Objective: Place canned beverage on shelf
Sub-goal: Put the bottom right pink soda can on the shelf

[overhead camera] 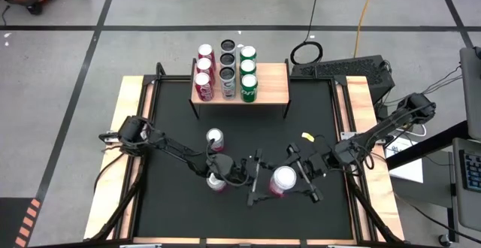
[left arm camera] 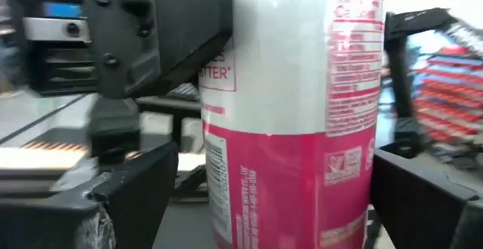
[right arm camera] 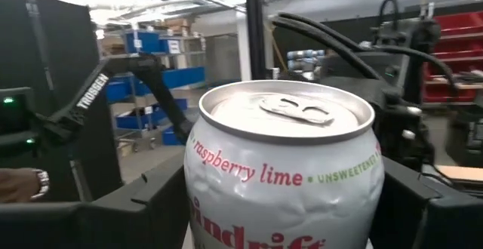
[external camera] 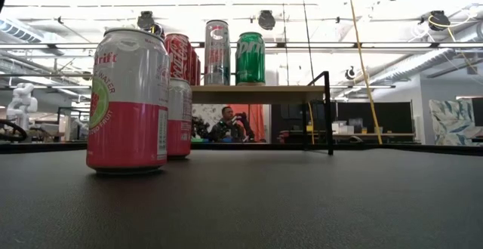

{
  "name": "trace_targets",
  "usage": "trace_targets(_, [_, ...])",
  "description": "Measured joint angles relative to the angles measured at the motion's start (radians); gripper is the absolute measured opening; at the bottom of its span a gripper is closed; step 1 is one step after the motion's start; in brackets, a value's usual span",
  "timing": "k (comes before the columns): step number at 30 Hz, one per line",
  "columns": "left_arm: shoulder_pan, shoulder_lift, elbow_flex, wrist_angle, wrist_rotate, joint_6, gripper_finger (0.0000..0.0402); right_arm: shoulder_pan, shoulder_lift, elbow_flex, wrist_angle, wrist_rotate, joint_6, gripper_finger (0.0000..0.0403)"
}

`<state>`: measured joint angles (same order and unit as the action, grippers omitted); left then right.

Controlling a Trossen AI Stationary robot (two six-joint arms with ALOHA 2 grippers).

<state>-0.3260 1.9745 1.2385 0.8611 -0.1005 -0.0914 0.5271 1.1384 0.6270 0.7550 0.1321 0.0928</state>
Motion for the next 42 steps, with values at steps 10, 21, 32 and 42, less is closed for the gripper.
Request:
trace_targets(10, [-0.053, -0.112, 0.000, -0.217, -0.256, 0.004, 0.0398, 0.045, -0.056, 0.000, -0.037, 0.181, -0.026, 0.0277])
trace_targets(21, [-0.168, -0.145, 0.000, -0.243, -0.642, 0.082, 0.0398, 0.087, -0.057, 0.002, -0.049, 0.349, -0.044, 0.0277])
trace_targets(32, [-0.160, -0.131, 0.000, -0.224, -0.673, 0.019, 0.0398, 0.090, -0.046, 0.002, -0.011, 0.575, -0.007, 0.0277])
trace_targets(42, [-0.110, -0.131, -0.001, -0.206, -0.674, 0.063, 0.0398, 0.089, -0.027, 0.002, 0.027, 0.682, -0.029, 0.0277])
